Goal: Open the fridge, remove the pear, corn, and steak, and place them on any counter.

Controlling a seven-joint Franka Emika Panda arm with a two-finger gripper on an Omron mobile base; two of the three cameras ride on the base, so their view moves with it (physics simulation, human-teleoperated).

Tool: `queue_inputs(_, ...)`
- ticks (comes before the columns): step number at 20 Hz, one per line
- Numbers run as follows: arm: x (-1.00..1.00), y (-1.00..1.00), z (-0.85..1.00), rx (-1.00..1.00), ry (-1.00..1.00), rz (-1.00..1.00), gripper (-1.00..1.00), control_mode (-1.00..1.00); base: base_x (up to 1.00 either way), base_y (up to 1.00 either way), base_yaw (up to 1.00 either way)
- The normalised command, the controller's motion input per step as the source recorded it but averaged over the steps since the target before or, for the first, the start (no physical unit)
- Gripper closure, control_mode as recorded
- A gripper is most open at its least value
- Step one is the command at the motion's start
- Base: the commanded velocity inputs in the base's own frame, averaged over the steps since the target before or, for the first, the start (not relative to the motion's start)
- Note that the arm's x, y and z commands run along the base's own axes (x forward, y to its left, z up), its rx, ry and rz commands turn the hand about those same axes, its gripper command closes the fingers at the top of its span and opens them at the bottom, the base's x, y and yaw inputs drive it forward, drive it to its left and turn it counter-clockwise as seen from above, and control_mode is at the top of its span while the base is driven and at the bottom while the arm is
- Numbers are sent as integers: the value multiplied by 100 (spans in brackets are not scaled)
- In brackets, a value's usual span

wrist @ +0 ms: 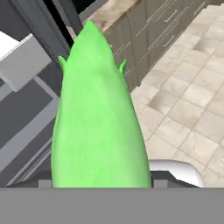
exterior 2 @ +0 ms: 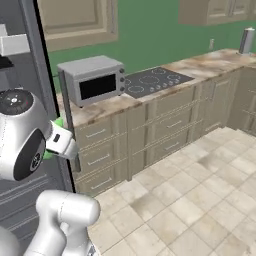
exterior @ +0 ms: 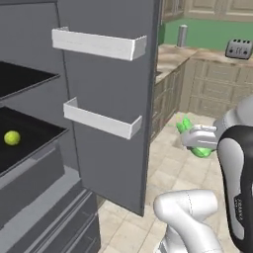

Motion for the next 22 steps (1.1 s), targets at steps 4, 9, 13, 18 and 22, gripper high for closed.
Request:
queue_inputs(4,0,0,0,0,0,0,100,100,-98,19,-81)
queue_inputs(9,0,0,0,0,0,0,100,100,-93,6,-80)
queue_inputs(13,0,0,0,0,0,0,100,100,-59,-6,-82)
queue_inputs(18,7,-93,-49,0,0,-66,100,-100,0,0,0)
queue_inputs(22,15,-100,-61,0,0,-50,100,-100,0,0,0)
